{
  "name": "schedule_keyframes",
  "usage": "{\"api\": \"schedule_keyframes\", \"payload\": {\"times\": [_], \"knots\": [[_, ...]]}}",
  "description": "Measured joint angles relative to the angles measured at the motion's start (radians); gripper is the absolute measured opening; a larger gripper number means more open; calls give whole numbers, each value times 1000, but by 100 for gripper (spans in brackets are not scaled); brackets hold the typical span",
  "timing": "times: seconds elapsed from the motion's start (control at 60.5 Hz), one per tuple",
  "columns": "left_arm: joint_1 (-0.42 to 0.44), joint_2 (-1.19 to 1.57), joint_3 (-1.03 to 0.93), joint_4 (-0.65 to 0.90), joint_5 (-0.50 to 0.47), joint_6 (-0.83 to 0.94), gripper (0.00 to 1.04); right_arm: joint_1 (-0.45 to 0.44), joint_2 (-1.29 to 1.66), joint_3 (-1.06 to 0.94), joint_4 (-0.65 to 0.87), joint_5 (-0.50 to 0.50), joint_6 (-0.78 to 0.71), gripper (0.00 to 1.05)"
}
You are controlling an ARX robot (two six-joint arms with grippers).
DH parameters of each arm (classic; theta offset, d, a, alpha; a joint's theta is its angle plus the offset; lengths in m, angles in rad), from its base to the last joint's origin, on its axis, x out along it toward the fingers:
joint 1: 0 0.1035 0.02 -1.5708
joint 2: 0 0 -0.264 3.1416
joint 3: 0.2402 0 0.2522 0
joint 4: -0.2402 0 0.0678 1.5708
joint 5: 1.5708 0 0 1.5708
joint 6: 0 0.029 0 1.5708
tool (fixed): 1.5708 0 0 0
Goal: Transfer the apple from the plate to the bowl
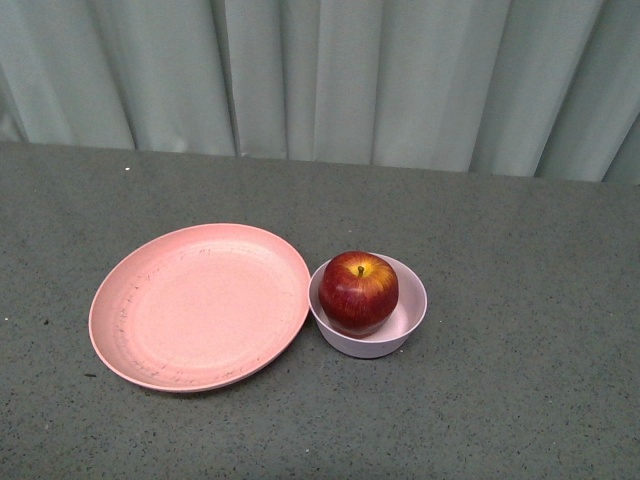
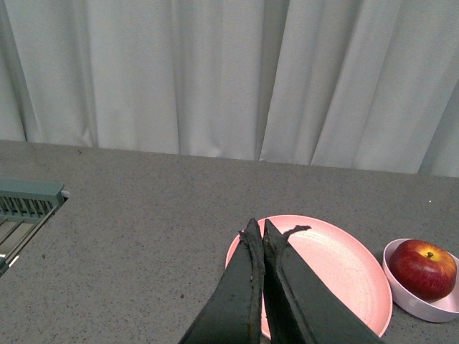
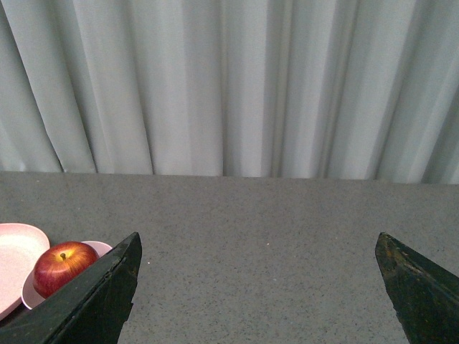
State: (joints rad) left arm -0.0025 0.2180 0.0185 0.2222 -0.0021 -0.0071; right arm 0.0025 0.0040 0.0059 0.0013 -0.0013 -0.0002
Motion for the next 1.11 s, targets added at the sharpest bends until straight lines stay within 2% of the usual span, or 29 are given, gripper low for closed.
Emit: {"api": "schedule_keyframes", "payload": {"times": [0.182,0.264,0.446,0.776,0.942,0.975,1.107], "knots": [[0,-49,0,-50,0,0,4,0,0,0,0,0,0,95],[0,-166,0,-200,2,0,4,0,0,0,0,0,0,95],[0,-212,0,-220,2,-1,5,0,0,0,0,0,0,95],[0,-212,0,-220,2,0,62,0,0,0,0,0,0,95],[0,-212,0,-220,2,0,98,0,0,0,0,0,0,95],[0,-212,0,-220,2,2,100,0,0,0,0,0,0,95],[0,-212,0,-220,2,2,98,0,0,0,0,0,0,95]]}}
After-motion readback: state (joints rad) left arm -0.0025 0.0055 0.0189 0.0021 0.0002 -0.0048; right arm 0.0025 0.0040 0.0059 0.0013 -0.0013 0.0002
